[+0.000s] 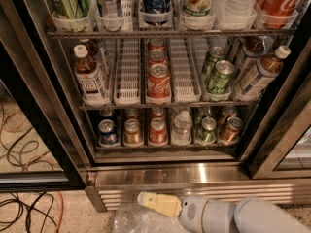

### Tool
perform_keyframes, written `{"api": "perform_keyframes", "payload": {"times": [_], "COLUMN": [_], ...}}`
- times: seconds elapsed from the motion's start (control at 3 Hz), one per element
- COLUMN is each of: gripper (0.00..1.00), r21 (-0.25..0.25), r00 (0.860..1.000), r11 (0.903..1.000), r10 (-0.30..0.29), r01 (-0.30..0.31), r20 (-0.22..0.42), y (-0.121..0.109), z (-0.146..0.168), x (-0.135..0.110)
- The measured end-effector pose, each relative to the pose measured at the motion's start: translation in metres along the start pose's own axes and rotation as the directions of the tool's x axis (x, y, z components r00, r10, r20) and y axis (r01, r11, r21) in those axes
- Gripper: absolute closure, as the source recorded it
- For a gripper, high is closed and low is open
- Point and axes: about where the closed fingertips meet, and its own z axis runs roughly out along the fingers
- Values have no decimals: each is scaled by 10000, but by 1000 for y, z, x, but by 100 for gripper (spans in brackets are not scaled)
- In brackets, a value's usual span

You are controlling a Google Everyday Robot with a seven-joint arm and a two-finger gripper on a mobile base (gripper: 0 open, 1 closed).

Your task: Pick orange can from bottom shelf of fridge

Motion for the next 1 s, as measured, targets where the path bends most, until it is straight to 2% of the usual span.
{"api": "perform_keyframes", "payload": {"times": [0.33,1.0], "gripper": [0,0], "r21": [-456,-532], "r00": [9896,9879], "r11": [9906,9902], "r10": [1314,1329], "r01": [-1288,-1289], "r20": [592,802], "y": [-1,0], "z": [7,5], "x": [9,8]}}
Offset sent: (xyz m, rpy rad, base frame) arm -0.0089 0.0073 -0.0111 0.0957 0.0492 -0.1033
